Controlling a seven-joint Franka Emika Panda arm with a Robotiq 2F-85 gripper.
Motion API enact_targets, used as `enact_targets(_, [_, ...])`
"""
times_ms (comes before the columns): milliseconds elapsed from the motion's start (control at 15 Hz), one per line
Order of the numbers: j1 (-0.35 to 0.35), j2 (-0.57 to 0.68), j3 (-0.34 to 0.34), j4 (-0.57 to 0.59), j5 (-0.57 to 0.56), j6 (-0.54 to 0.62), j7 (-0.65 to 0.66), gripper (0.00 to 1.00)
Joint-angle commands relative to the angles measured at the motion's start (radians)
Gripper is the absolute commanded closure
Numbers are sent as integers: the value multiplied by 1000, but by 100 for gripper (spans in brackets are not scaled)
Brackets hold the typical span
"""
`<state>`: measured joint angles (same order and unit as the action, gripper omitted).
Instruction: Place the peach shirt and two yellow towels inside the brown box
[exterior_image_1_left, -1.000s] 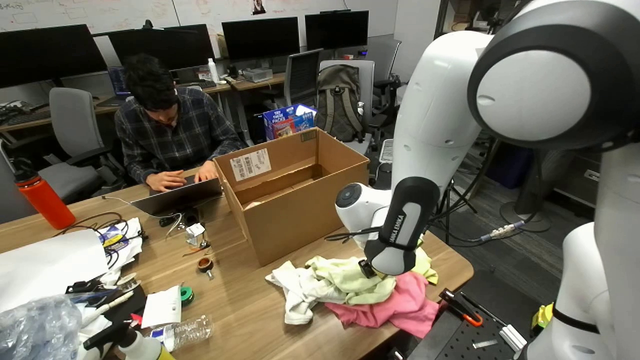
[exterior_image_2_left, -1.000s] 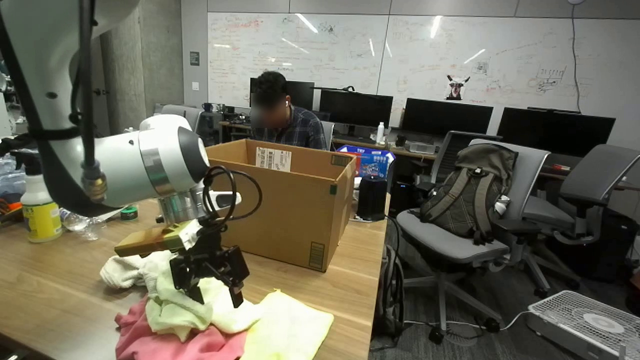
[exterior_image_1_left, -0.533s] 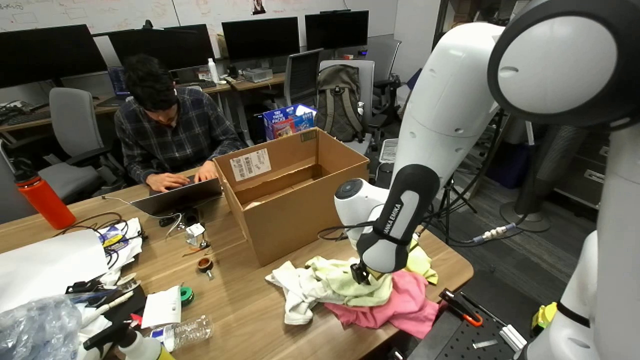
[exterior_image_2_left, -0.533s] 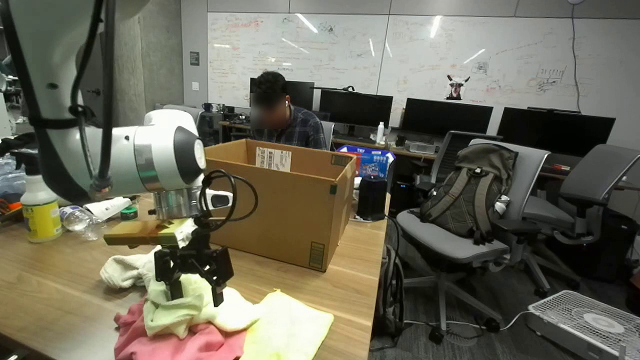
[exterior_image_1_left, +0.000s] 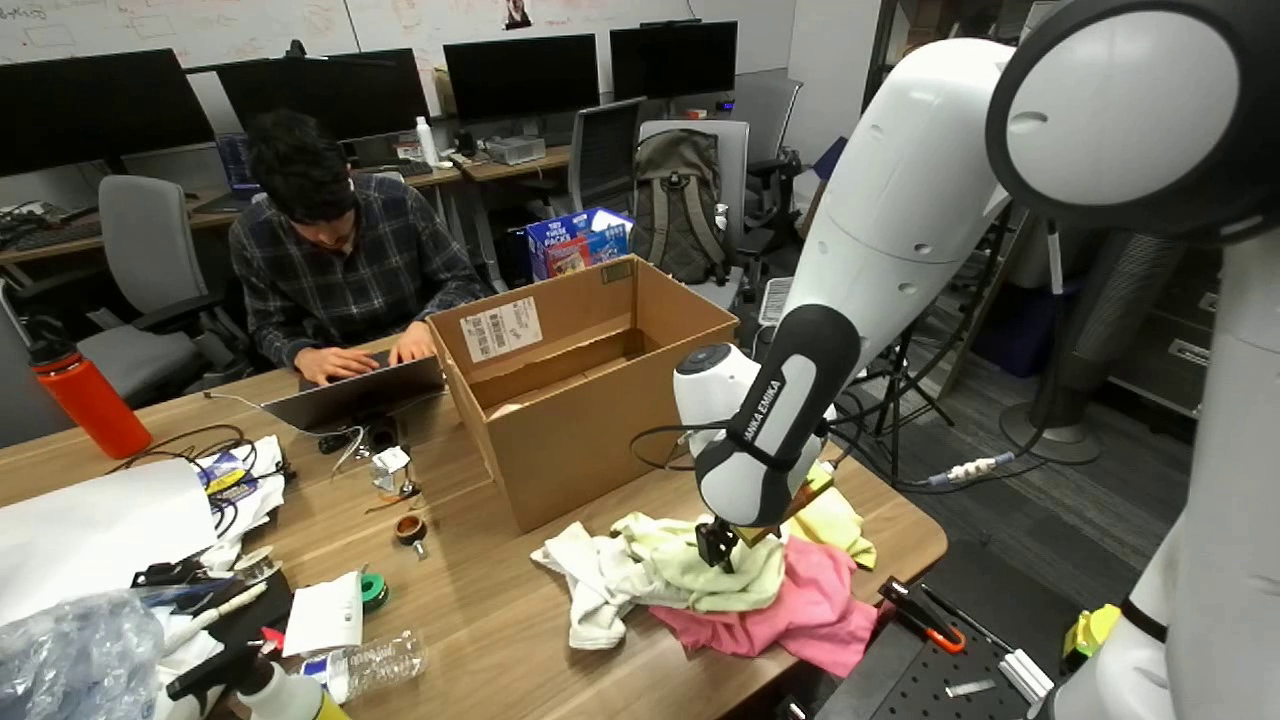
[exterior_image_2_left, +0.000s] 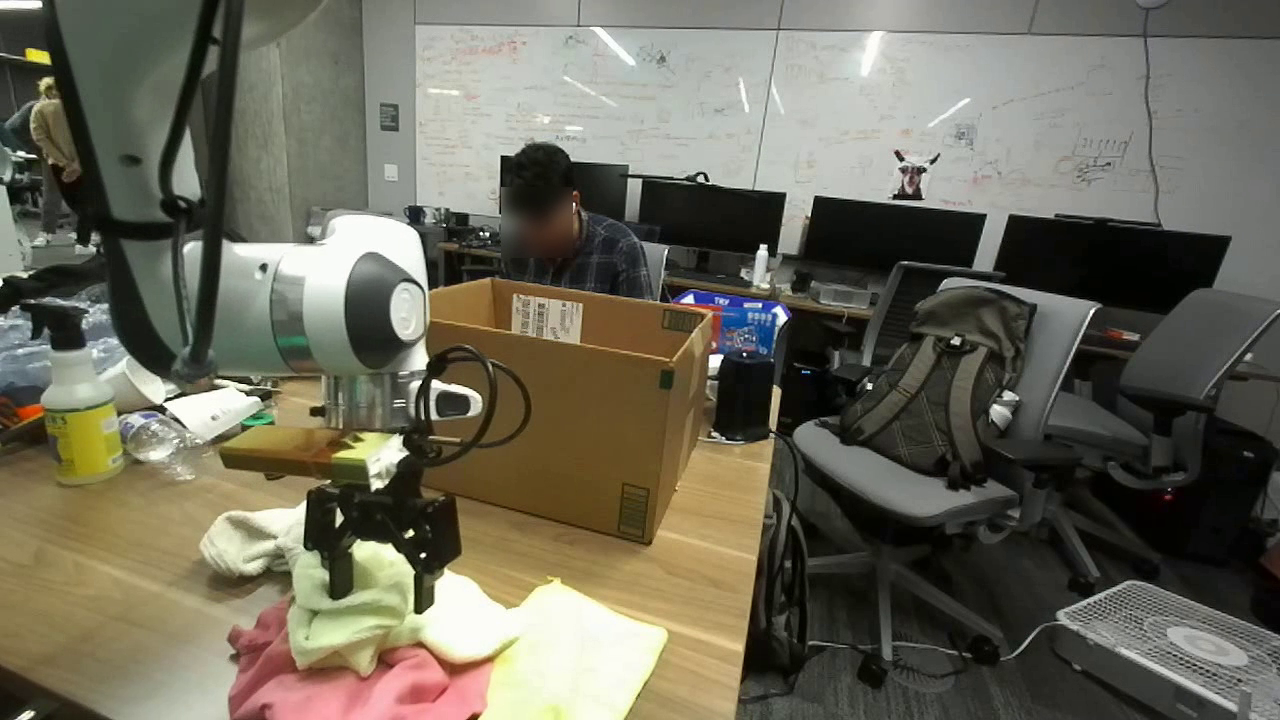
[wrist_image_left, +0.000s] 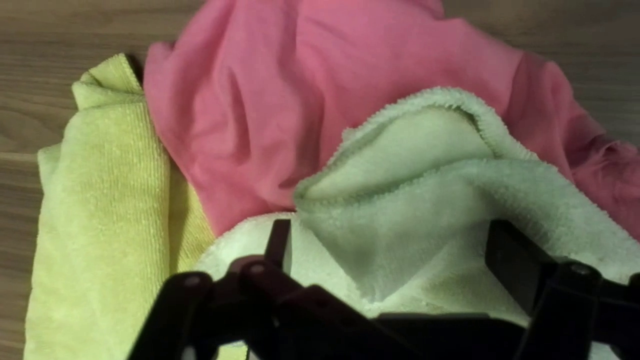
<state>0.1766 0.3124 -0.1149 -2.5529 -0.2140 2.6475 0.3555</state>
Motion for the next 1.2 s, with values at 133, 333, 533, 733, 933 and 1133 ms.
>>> enact_targets(133, [-45,29,8,52,19,-52,-29,0])
enact_targets(333, [-55,38,9,67,22,-67,-27,25])
enact_targets(533, [-54,44,5,76,16,-62,-17,49])
enact_targets(733, [-49,43,0,80,10,-59,-7,72])
enact_targets(933, [-42,37,-7,81,0,-54,10,96])
enact_targets(1133, [-35,28,-16,91,-5,-62,36,100])
